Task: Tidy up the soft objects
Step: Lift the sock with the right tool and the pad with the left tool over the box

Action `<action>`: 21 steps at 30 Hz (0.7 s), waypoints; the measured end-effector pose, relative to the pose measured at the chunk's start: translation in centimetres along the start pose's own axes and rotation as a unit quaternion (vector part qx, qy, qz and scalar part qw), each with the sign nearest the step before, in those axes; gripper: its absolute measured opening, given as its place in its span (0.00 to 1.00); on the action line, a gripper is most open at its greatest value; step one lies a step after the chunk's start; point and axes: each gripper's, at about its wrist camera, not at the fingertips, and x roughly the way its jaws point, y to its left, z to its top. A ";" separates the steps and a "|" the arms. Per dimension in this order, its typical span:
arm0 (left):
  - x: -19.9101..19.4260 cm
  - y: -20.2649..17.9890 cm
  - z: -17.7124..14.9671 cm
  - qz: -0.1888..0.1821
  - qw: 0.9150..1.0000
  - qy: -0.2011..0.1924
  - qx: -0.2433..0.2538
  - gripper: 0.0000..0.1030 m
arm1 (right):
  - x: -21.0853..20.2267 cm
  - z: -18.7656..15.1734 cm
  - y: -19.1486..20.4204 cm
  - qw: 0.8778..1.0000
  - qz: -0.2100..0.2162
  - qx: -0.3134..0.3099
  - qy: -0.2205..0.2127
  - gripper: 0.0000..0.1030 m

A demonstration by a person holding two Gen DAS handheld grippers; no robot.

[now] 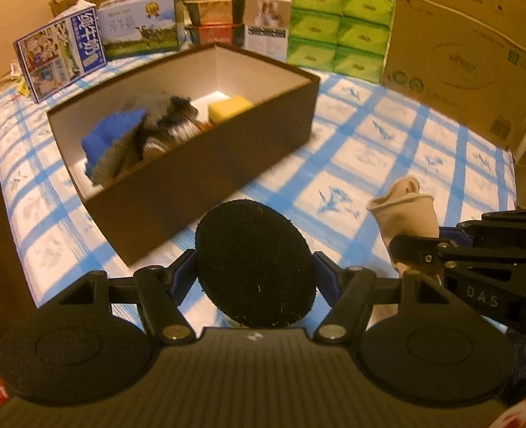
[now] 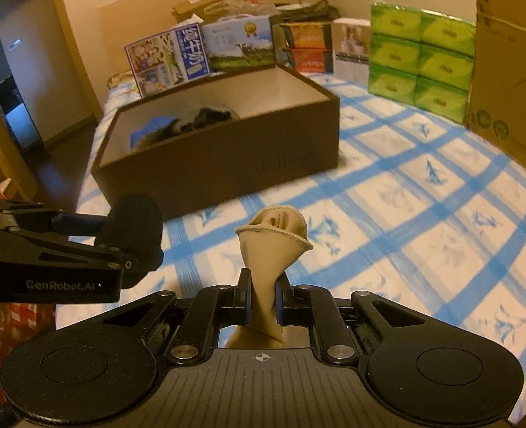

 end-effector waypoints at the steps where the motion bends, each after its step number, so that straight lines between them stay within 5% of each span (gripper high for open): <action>1: 0.0 0.3 0.5 0.002 1.000 -0.004 -0.002 0.65 | 0.0 0.4 0.0 1.000 0.002 -0.002 -0.002 0.12; 21: 4.5 5.5 12.2 0.028 0.996 -0.079 -0.004 0.65 | 6.0 13.9 0.2 0.996 0.031 -0.043 -0.073 0.12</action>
